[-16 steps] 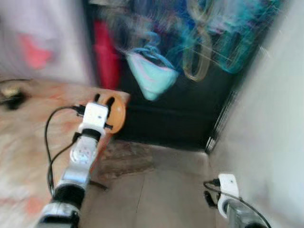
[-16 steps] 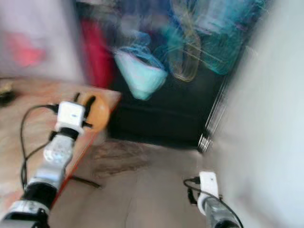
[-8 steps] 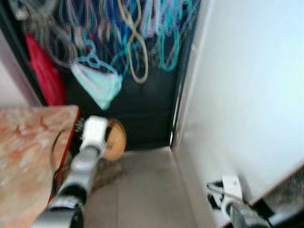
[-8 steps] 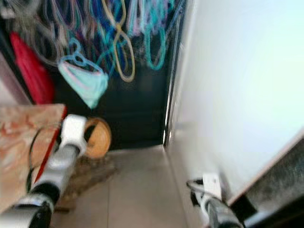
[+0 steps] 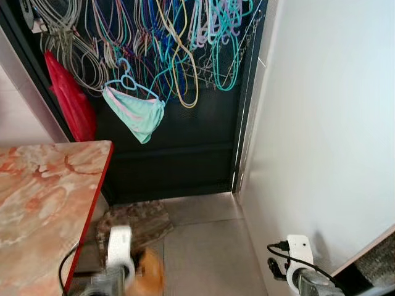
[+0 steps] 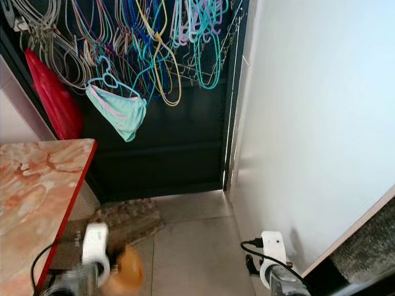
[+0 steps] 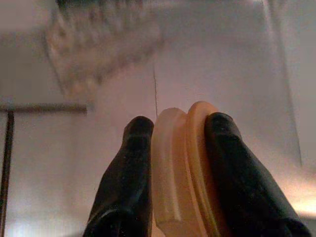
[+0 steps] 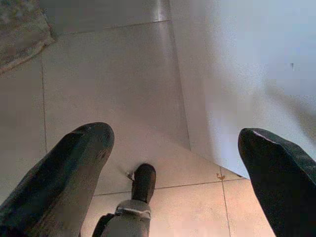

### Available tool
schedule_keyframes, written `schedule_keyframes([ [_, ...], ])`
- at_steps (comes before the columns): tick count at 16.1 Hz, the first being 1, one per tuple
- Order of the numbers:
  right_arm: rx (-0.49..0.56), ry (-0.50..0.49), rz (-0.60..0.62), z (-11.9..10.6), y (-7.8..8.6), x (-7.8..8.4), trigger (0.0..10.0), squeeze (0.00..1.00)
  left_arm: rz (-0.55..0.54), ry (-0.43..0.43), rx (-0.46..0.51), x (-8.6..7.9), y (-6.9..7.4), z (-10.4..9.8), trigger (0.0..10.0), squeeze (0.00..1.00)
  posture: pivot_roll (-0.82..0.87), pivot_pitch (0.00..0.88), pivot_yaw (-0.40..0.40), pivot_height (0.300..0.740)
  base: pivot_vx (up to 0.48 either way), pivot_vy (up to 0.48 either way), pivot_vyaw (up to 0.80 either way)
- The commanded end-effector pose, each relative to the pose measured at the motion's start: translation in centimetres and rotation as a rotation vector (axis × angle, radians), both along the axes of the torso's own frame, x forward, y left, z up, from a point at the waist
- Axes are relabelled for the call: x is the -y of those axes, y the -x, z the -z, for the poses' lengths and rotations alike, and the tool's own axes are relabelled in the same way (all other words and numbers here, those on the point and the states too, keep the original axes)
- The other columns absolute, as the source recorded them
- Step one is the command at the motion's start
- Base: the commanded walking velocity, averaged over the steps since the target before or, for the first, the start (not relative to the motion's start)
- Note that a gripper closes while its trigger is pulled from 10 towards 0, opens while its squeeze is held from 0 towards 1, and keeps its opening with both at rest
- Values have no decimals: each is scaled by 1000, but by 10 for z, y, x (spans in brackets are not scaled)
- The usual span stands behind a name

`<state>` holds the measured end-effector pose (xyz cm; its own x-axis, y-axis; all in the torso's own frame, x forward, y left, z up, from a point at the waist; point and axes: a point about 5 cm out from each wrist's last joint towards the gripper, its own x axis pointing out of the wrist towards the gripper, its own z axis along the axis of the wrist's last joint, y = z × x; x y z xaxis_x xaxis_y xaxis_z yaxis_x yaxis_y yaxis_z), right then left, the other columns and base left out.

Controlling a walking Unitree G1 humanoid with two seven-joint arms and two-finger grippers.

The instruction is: Restocking fridge

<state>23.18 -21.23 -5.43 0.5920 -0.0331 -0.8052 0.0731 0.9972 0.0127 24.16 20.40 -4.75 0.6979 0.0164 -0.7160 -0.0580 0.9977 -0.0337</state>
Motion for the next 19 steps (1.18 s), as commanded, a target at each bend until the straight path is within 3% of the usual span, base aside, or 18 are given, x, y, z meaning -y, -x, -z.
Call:
schedule_keyframes([
  [1, -15, -1, -1, 3, 5, 2, 10000, 0, -9, -11, -65, -3, 14, 9, 10000, 0, 15, 0, 41, 740, 0, 0, 0],
  [3, -14, -9, 10, 5, 9, 3, 10000, 0, -61, -4, -97, -10, 30, 18, 10000, 0, 0, 0, 41, 740, 0, 0, 0],
  [7, -20, -11, 8, 6, 12, 6, 10000, 0, -206, 19, -24, -21, 25, 12, 10000, 0, -6, 0, 35, 740, 0, 0, 0],
  [10, -34, -14, -2, 8, 15, 7, 10000, 0, -140, -2, -46, -7, 25, 15, 10000, 0, -12, 0, 34, 740, 0, 0, 0],
  [15, -52, -20, -4, 12, 22, 6, 10000, 0, -134, 13, -51, 8, 24, 17, 10000, 0, -22, 0, 46, 740, 0, 0, 0],
  [19, -69, -25, 2, 16, 30, 5, 10000, 0, -113, -7, -64, -2, 34, 21, 10000, 0, -16, 0, 47, 740, 0, 0, 0],
])
